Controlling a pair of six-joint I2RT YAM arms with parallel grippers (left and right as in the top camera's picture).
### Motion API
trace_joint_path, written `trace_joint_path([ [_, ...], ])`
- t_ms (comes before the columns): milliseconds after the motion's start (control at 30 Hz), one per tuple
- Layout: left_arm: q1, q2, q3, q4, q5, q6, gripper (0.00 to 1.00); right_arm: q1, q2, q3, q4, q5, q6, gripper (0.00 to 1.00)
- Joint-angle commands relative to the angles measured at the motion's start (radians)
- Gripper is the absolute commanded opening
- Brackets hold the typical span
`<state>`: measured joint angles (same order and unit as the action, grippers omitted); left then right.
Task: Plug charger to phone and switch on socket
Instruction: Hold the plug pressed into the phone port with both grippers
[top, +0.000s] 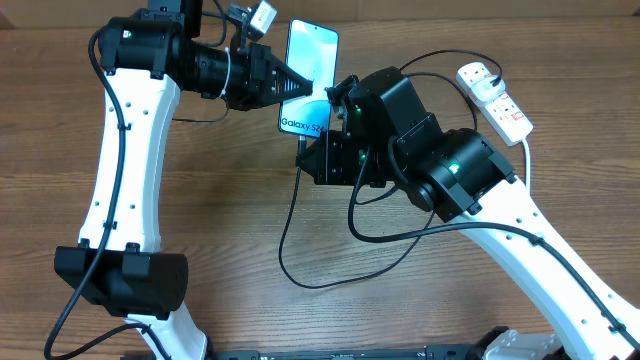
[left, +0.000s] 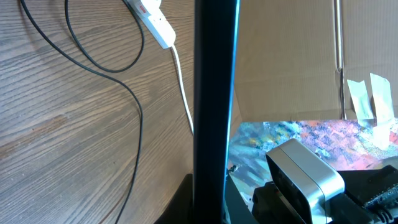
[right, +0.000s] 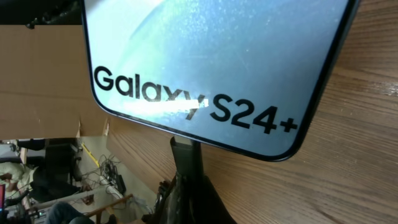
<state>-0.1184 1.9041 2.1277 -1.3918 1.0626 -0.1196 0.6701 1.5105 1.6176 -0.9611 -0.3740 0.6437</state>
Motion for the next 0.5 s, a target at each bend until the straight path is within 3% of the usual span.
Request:
trace_joint_path([
  [0,-0.005,-0.015,0.035,0.0,0.056,0.028,0.04,-0.021,0.005,0.013,0.002,0.042,0.004,0.04],
  [467,-0.007,-0.015,0.035,0.0,0.056,0.031,0.04,-0.037,0.005,0.013,0.043,0.002,0.027,0.04],
])
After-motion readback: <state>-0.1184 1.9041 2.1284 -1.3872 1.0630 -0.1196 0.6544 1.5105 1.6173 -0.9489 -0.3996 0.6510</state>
